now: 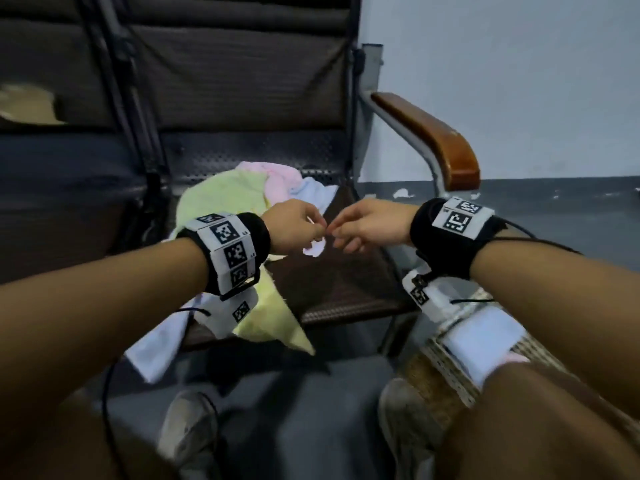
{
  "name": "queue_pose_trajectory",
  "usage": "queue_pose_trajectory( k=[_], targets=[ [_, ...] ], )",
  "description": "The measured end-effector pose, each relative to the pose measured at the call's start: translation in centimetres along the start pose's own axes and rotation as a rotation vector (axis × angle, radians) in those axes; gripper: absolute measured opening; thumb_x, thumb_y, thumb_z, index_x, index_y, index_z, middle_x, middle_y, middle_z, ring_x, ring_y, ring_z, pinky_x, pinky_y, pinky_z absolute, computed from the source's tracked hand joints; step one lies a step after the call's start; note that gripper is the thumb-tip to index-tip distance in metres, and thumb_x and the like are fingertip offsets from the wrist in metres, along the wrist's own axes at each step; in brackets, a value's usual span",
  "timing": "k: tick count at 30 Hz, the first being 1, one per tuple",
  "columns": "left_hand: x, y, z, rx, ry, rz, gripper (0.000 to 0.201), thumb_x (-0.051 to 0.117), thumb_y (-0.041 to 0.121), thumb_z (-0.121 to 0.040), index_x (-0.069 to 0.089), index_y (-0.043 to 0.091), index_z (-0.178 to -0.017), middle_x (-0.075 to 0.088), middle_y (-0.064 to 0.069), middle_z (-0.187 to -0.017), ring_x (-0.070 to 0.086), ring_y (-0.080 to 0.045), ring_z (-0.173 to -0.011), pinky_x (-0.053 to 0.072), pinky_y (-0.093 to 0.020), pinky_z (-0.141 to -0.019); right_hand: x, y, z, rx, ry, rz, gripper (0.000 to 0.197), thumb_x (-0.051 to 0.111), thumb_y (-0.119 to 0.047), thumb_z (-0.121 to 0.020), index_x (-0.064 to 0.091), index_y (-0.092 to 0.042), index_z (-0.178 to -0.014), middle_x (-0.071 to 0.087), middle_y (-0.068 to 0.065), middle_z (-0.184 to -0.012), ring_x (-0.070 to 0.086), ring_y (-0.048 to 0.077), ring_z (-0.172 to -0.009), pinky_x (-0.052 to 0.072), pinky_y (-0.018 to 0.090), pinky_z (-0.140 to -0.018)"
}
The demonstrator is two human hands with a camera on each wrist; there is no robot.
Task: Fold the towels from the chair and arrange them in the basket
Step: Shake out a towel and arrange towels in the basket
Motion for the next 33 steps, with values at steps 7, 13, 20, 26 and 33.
queue_pose_trajectory(
  k=[7,13,20,26,33],
  targets=[
    [-2.9,-15.5,3.2,-0.371,0.030,-0.291,0.056,0.064,0.039,-0.088,0.050,0.016,-0.137,0.057,-0.008,-0.133,0.055,-0.027,-0.120,0.046,-0.038,-0.100,9.1,-4.8,-8.5,-0.099,-0.108,0.265,0.031,0.061,-0.029,-0.094,0.067,-0.018,-0.122,0.060,-0.015,-0.083,0.060,0.011,-0.084,0.051,0.022,-0.077],
    [-2.0,-21.1,3.5,-0.432,0.017,-0.386,0.058,0.069,0.042,-0.083,0.050,0.019,-0.132,0.057,-0.008,-0.123,0.057,-0.027,-0.108,0.049,-0.036,-0.091,12.8,-3.4,-12.8,-0.035,-0.177,0.446,0.065,0.068,-0.047,-0.087,0.046,-0.020,-0.142,0.062,0.006,-0.116,0.061,0.023,-0.098,0.050,0.033,-0.086],
    [-4.3,-19.9,1.9,-0.297,0.180,-0.171,0.014,0.069,0.024,-0.085,0.068,0.015,-0.095,0.069,-0.002,-0.094,0.060,-0.020,-0.086,0.044,-0.025,-0.071,12.7,-4.1,-15.7,-0.219,-0.064,0.632,0.064,0.058,-0.041,-0.093,0.031,-0.036,-0.150,0.064,0.009,-0.123,0.062,0.032,-0.107,0.050,0.034,-0.085],
    [-6.9,-16.6,1.1,-0.165,0.234,0.060,0.040,0.087,0.015,-0.070,0.047,0.019,-0.065,0.047,0.007,-0.060,0.039,-0.008,-0.052,0.034,-0.015,-0.048,9.9,-6.8,-16.0,-0.319,0.162,0.674,0.026,0.049,-0.026,-0.099,0.069,-0.018,-0.084,0.066,0.009,-0.088,0.062,0.032,-0.087,0.043,0.034,-0.067],
    [-7.1,-15.9,1.0,-0.305,0.255,0.110,0.082,0.087,0.051,-0.065,0.047,0.022,-0.131,0.054,0.004,-0.112,0.060,-0.017,-0.099,0.053,-0.034,-0.086,5.6,-8.9,-11.8,-0.484,0.328,0.261,0.025,0.032,-0.013,-0.106,0.046,-0.004,-0.087,0.051,0.010,-0.079,0.048,0.026,-0.078,0.040,0.039,-0.076]
  ],
)
Point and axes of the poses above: each hand's wrist, its own z-axis away from the middle knuckle, its own x-axis out of the palm, y = z × x, the point moved 7 cm from there along -z, towards the middle knuckle
